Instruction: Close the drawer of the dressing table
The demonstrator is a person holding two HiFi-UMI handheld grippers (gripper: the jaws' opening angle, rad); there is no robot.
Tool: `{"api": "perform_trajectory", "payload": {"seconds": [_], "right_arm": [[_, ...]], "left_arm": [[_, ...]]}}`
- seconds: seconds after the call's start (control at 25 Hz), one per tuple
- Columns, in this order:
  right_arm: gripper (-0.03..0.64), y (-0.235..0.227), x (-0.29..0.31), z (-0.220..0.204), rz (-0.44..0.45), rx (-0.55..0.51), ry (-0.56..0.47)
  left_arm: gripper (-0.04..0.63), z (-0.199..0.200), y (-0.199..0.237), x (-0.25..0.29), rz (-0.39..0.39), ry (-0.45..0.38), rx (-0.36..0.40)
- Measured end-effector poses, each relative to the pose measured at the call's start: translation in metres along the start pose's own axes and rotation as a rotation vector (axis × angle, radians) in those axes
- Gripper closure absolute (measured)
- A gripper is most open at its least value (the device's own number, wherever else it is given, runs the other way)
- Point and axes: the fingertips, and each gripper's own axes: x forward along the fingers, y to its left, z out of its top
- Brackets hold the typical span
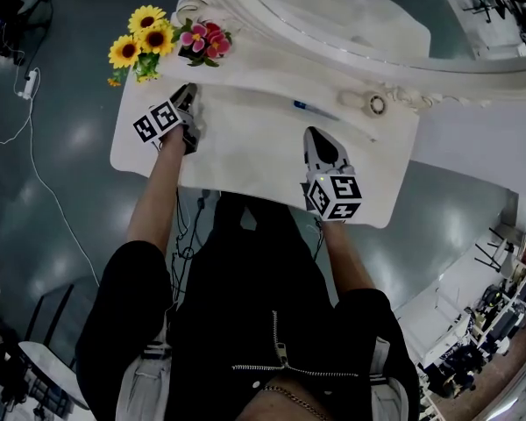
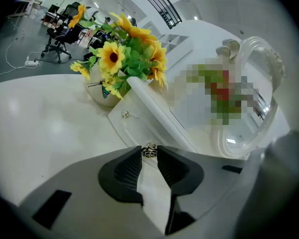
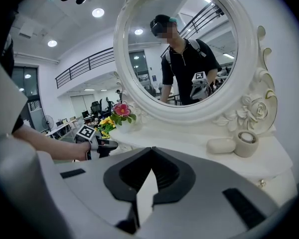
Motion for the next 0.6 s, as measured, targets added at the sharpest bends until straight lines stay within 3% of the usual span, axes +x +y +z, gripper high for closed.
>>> {"api": "perform_trajectory", "payload": {"seconds": [0.32, 0.6], "right_arm": [[0.611, -0.002, -0.004, -0.002, -0.005, 0.002, -0.002], [0.611, 0.005, -0.008, 0.000, 0.006, -0.010, -0.014]], "left_arm": [[0.486, 0.001, -0.002, 0.005, -0.005, 0.007, 0.007], [0.486, 0.005, -0.011, -0.011, 0.057, 0.026, 0.213]]}}
